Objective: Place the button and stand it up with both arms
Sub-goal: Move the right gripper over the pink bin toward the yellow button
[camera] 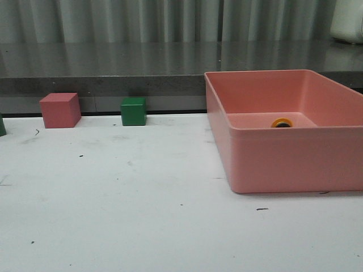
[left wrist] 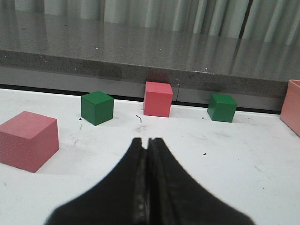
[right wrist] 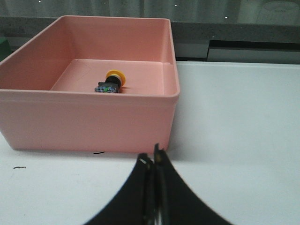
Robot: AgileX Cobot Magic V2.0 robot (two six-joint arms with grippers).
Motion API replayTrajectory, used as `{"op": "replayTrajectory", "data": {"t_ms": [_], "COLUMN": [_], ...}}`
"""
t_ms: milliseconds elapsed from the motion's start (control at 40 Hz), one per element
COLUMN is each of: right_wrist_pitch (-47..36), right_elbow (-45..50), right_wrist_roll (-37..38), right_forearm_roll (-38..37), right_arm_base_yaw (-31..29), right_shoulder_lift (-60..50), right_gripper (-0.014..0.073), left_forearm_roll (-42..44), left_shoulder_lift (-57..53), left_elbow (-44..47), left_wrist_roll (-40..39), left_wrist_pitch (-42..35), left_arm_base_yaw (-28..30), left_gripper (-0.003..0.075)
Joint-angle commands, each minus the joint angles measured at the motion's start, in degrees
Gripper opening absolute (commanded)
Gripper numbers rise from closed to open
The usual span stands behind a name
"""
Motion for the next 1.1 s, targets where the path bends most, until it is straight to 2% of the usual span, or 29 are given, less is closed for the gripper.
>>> {"op": "replayTrajectory", "data": {"t_ms": [0,1075], "right_wrist_pitch": [-4.46,-6.40], "right_elbow": [-0.16,-0.16], "right_wrist_roll": [-0.32,-0.32], "right_forearm_roll": [-0.36,-0.36], "right_arm_base_yaw": [-0.40,-0.40], "right_shoulder_lift": [-0.77,-0.77], "right_gripper": [-0.0068,-0.0068], "left_forearm_roll": [-0.06,-0.06], "left_shoulder_lift": [-1.23,-1.23], "left_elbow": [0.89,0.89], "left_wrist_roll": [-0.57,-0.57], "left_wrist_pitch": [-4.54,-4.77], "left_arm_base_yaw": [0.20,0.20], "left_gripper": [-0.0020,-0.0020]}}
